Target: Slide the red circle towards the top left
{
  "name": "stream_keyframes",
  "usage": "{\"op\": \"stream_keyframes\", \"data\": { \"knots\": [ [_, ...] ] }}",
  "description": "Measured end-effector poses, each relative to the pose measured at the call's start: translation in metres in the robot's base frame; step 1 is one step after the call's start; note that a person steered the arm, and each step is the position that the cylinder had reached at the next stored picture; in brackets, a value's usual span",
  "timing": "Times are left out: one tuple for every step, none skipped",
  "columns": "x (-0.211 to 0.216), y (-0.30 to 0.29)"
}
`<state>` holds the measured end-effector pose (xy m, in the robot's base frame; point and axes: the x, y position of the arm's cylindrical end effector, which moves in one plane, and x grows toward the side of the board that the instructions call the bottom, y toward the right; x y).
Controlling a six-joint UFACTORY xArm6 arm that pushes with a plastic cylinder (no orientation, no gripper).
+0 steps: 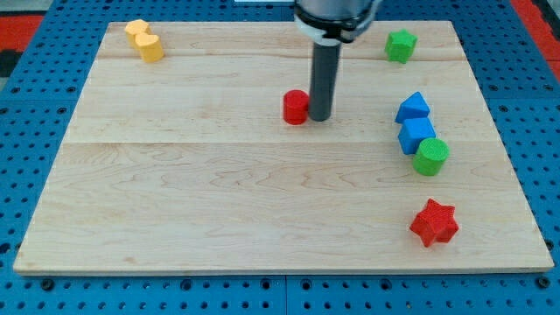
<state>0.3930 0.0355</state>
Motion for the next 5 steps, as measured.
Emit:
{"op": "stream_keyframes", "data": {
  "knots": [
    [-0.001,-0.041],
    [-0.018,-0.08],
    [-0.037,-0.105],
    [-0.059,-0.109],
    [-0.086,-0.113]
  ]
}}
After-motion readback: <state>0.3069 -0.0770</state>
